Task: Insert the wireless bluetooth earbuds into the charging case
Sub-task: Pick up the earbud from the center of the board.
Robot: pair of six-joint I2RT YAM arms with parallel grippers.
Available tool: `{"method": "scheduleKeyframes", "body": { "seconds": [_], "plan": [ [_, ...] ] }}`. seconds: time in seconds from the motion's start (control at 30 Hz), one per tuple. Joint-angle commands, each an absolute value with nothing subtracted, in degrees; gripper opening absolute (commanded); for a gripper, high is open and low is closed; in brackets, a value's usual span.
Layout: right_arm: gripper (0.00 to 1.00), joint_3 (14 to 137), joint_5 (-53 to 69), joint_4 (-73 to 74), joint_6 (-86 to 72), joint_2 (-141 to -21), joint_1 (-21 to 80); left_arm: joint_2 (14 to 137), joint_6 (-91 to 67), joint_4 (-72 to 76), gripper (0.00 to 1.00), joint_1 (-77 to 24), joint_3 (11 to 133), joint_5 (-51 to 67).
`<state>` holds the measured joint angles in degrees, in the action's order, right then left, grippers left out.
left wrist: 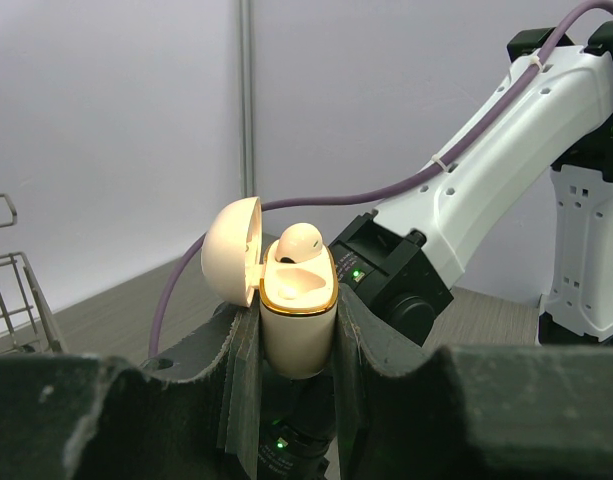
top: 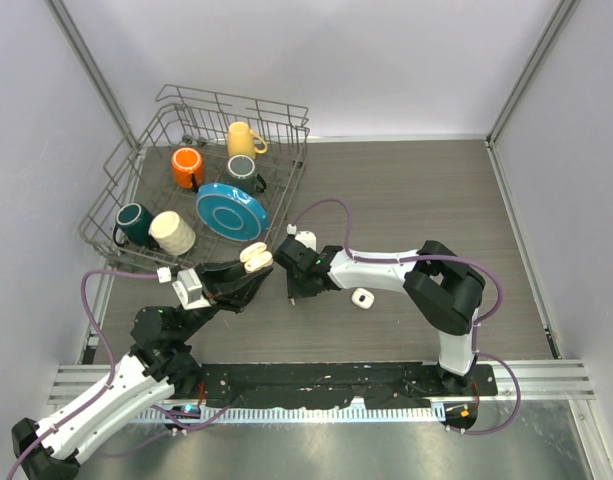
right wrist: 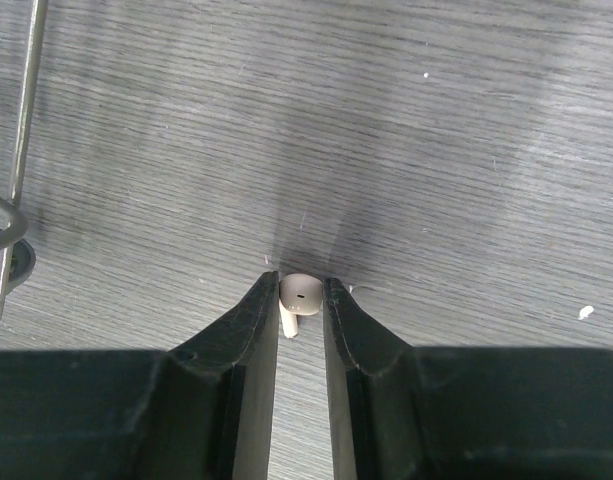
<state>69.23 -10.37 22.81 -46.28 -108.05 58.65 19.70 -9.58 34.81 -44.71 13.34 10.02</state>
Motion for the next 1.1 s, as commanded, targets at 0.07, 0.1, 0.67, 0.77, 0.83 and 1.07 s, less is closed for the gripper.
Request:
{"method": "scheduleKeyframes", "body": {
  "seconds": [0.07, 0.1, 0.67, 0.77, 0.83, 1.07],
  "plan": [
    [0.07, 69.35, -11.60, 21.71, -46.23, -105.56, 58.97, 19.16, -8.96, 35.60, 0.00, -44.65, 14.33, 9.14],
    [0.07, 68.91, -11.95, 21.01, -46.14, -104.60, 58.97, 19.16, -8.96, 35.60, 0.00, -44.65, 14.24, 9.14],
    [0.01, 45.72, -34.26, -2.61, -43.34, -72.62, 61.26, 20.04, -9.23, 37.00, 0.00, -44.65, 13.89, 7.21],
    [0.01, 41.93, -37.95, -7.55, -40.44, -64.88, 61.78, 20.74, -9.58, 37.70, 0.00, -44.74, 13.80, 6.86],
    [0.01, 39.82, -39.46, -10.79, -38.07, -59.52, 61.87, 21.36, -9.84, 38.05, 0.00, -44.74, 13.89, 6.94],
    [0.01, 36.56, -37.80, -21.08, -31.39, -49.14, 62.23, 22.85, -10.37, 39.46, 0.00, -44.65, 13.80, 7.12]
  ]
}}
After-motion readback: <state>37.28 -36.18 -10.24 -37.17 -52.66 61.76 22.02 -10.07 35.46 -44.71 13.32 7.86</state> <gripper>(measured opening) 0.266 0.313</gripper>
